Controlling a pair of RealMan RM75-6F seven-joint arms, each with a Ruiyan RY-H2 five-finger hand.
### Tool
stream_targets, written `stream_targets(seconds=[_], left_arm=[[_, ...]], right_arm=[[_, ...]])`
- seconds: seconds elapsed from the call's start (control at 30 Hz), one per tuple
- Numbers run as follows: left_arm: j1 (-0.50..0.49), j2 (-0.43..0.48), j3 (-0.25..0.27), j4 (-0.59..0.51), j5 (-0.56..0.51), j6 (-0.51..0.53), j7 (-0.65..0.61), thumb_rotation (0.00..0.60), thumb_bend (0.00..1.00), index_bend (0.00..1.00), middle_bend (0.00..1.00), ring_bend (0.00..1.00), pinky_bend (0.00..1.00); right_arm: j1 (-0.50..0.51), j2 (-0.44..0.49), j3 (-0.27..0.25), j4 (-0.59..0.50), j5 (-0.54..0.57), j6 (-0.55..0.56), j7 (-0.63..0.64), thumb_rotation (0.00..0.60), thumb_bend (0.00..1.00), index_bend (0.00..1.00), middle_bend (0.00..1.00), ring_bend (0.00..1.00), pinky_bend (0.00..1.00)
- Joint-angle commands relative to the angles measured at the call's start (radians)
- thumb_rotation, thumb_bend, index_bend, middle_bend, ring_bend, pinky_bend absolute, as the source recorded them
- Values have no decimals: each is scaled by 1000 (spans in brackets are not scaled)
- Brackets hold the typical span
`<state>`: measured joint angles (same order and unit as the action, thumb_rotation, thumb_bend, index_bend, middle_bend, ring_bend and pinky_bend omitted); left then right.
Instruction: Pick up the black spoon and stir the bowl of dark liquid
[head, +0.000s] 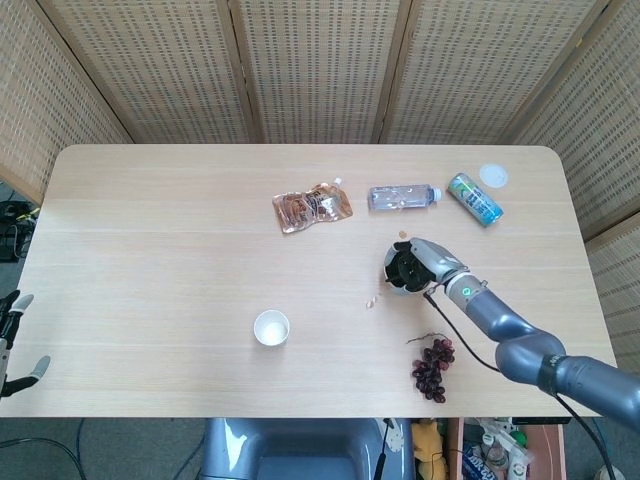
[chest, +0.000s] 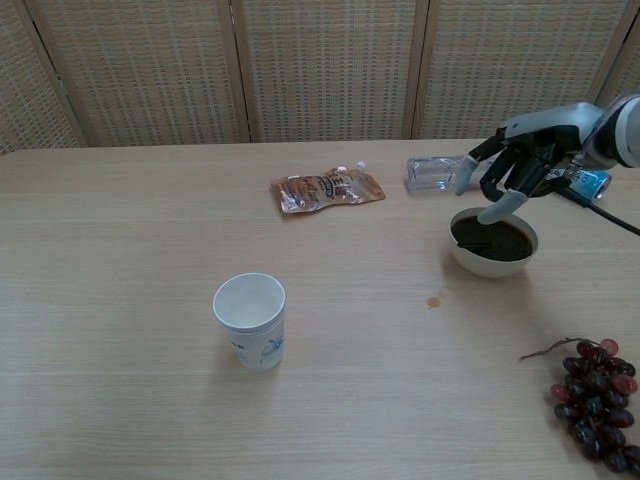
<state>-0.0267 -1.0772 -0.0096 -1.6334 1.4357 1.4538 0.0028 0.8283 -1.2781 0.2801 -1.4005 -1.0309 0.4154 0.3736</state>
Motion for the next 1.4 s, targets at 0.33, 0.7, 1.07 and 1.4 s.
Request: stream_targets(seconds=[0.33,0.7,1.07,1.4], left_arm=[[-16,-13,-8,0,4,-13,21,600,313,0,0,0,0],[-22,-51,-16,36,36,18,25,600,313,0,0,0,0],[-11,-75,6,53,129,85,28,600,312,0,0,0,0],[-2,-77,26,47,152,92,43,600,313,0,0,0,0]], right_arm=[[-256,153,-39,-266,-180,394,-1,600,179,440,524,528,704],[-426,128,-100,-312,-267,756,-201,600,229,455,411,386,557],[-573,58,-185,-227,-350,1020,-478,600,229,340,208,144,304],[-645,59,-237,-266,-373,1088,-644,600,229,270,112,32,159]])
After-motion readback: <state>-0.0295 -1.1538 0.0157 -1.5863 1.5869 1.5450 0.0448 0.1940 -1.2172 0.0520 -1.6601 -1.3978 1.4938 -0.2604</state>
